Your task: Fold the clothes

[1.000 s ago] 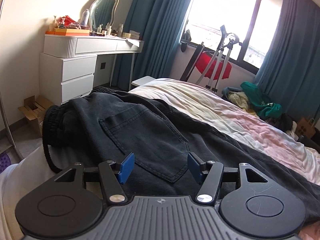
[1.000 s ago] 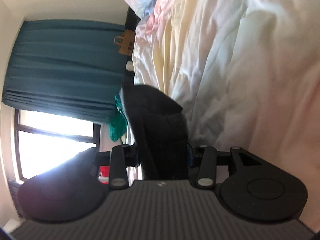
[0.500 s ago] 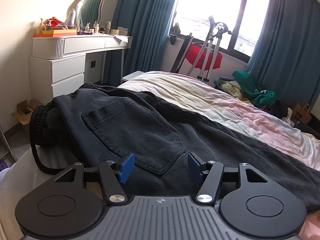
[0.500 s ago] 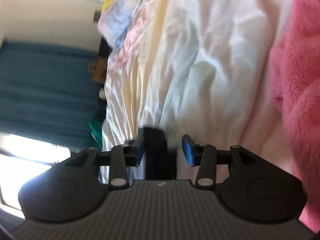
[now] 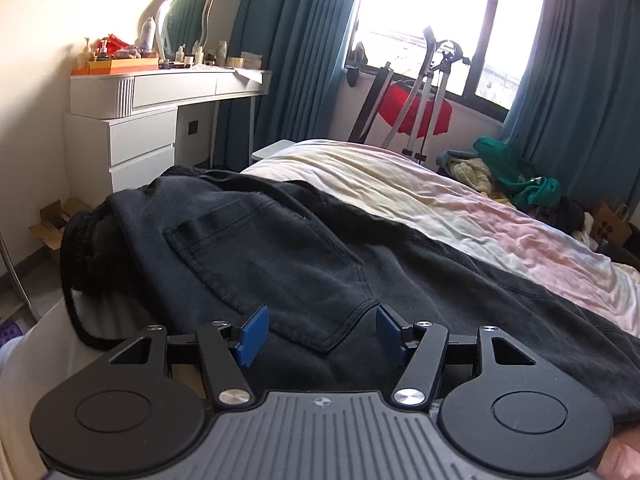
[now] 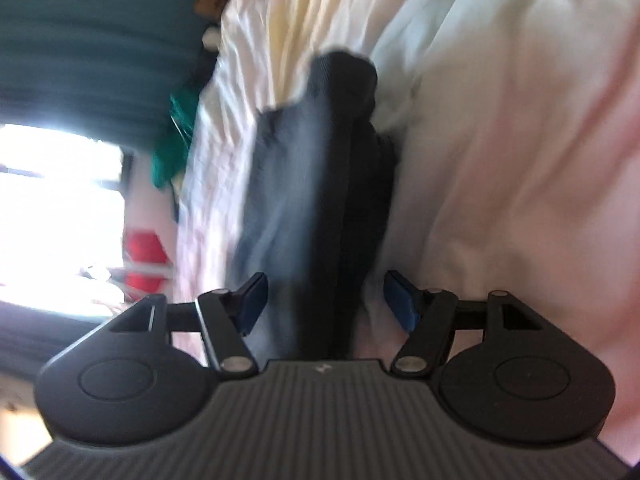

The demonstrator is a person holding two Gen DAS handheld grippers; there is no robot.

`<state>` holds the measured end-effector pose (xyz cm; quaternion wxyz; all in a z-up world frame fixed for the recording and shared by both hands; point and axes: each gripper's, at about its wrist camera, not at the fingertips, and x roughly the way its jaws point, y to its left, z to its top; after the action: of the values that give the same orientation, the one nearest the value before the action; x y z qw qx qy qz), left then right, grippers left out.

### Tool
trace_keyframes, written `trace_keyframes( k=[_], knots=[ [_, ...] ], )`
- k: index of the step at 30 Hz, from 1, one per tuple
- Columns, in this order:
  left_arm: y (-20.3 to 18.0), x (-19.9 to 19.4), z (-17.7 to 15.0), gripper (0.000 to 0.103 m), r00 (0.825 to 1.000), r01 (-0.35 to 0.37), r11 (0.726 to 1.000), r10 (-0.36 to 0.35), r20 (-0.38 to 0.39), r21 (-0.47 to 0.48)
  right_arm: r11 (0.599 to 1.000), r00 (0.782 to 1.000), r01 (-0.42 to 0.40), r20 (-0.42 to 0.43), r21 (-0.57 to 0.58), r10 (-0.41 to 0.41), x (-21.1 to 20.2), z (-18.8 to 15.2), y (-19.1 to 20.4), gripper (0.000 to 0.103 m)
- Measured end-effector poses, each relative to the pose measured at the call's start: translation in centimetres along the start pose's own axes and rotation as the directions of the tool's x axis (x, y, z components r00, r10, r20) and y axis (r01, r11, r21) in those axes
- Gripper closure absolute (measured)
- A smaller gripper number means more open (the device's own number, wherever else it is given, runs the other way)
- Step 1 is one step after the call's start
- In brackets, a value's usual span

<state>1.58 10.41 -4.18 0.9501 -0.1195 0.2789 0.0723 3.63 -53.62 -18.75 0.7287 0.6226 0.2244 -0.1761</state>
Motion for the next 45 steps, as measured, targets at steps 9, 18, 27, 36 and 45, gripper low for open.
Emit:
trace_keyframes(
  k=[9, 18, 27, 36, 45],
  knots=[
    [-5.3, 3.8, -0.4, 0.041, 0.999, 0.034, 0.995, -0.032, -0.027, 0.098, 0.989, 0.984, -0.052, 0.163, -0.136, 0.074, 1.3, 1.2, 0.8, 0.04],
    [-10.5, 8.5, -2.7, 0.041, 0.994, 0.069, 0.959, -0.044, -0.096, 0.275, 0.967, 0.961, 0.046, 0.274, -0.249, 0.024, 0.6, 1.0, 1.8, 0.08],
    [-10.5, 10.7, -5.7, 0.038, 0.992, 0.103, 0.901, -0.064, -0.105, 0.421, 0.89, 0.911, 0.135, 0.408, -0.435, 0.061, -1.1, -0.5, 6.7, 0.085],
    [-8.7, 10.3, -3.6, 0.038, 0.983, 0.172, 0.926, -0.137, -0.123, 0.337, 0.458, 0.87, 0.175, 0.355, -0.872, 0.342, -4.2, -13.2, 21.3, 0.085],
    [-1.8, 6.3, 0.7, 0.024, 0.988, 0.151, 0.987, -0.149, 0.047, -0.056, -0.072, 0.952, -0.068, -0.087, -0.995, 0.295, 2.0, -35.7, 20.8, 0.085]
  ],
)
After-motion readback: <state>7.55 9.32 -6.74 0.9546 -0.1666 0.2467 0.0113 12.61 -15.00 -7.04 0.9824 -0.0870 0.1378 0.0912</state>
